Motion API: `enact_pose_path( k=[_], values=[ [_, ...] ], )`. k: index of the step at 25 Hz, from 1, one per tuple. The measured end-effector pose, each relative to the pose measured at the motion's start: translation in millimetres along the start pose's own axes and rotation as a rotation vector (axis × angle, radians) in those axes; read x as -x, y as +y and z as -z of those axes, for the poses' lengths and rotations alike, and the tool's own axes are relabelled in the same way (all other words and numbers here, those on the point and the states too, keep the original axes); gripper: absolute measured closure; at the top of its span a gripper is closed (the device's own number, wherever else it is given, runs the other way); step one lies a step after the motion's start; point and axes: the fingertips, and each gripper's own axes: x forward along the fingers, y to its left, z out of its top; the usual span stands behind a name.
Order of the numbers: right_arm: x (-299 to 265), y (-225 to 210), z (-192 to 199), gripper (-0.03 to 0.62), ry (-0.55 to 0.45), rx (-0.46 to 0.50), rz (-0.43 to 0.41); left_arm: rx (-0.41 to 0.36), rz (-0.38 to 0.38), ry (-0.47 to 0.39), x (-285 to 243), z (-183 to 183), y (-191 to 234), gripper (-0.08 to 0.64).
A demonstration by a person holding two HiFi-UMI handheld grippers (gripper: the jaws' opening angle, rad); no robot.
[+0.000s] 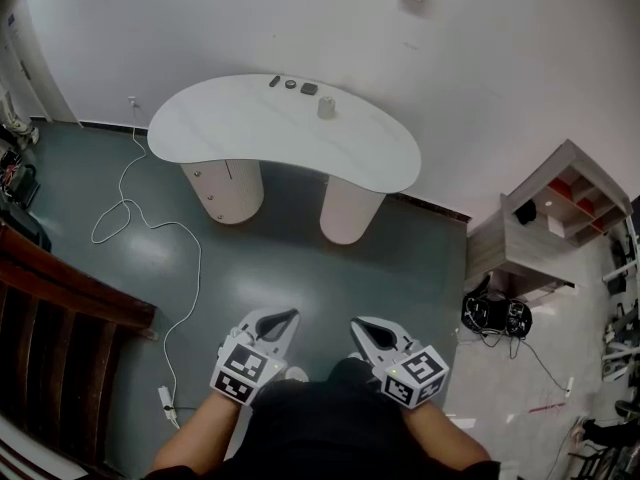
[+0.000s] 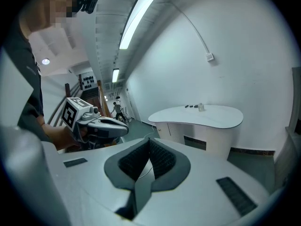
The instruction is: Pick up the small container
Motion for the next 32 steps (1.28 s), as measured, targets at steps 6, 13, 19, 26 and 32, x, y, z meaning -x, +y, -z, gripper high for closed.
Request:
enact_pose_path(
  k=[6,13,19,26,32],
  values=[
    [-11.5,-11.5,-0.9,0.597,0.018,0.002,-0.004,-0.025,-0.009,0.012,-12.3,-0.5,10.3,0.545],
    [-44.5,-53.5,-18.1,0.597,0.010,-0.001,-0.031,0.025,-0.019,0.009,-43.9,-13.4,37.1,0.545],
    [-84.0,-102.6,-51.9,0.597,0.001,0.005,-0.073,0.006,-0.053,0.030,-87.4,-41.7,77.1,0.545],
    [-118.6,-175.5,-99.7,0.597,-0.025,0.009,-0.092,0.027,-0.088,-0.004,-144.0,-98.4,123.9,0.545],
    [-141.7,-222.9,-124.5,0.597,-0.033,0.015,-0.123,0.045,-0.116,0.003,-184.4,-121.5,151.8,0.545]
  ],
)
